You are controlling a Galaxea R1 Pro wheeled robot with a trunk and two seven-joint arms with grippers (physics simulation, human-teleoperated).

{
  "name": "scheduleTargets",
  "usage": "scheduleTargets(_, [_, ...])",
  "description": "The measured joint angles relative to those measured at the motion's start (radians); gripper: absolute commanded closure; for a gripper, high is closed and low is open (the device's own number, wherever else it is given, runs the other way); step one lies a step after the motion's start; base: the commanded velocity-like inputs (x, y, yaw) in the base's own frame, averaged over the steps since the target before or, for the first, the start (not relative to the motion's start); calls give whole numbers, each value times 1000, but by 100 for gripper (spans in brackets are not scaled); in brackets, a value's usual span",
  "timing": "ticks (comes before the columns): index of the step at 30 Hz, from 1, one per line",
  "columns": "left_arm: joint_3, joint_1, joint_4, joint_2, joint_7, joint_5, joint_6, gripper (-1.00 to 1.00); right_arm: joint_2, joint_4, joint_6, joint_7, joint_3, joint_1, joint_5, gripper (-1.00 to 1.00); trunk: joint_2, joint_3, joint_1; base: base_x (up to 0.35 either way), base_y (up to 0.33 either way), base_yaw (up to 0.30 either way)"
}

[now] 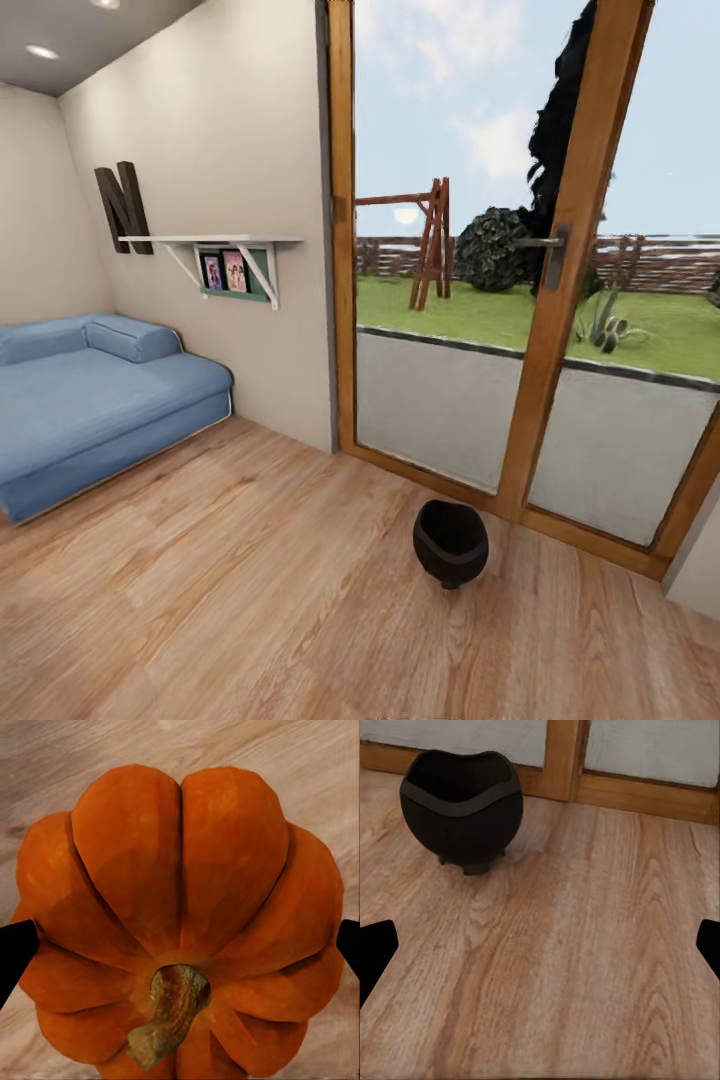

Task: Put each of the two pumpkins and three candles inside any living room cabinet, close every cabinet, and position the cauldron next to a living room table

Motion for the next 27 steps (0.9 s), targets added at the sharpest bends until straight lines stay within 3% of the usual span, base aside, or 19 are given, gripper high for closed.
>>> scheduleTargets(8, [-1,0,0,1,2,-4,94,100,1,0,1,0,0,0,0,-100,0,0,0,-123,-258,274])
scheduleTargets(27, [-1,0,0,2,3,-1,103,100,2,3,5,1,3,0,1,-100,0,0,0,-4,-9,275])
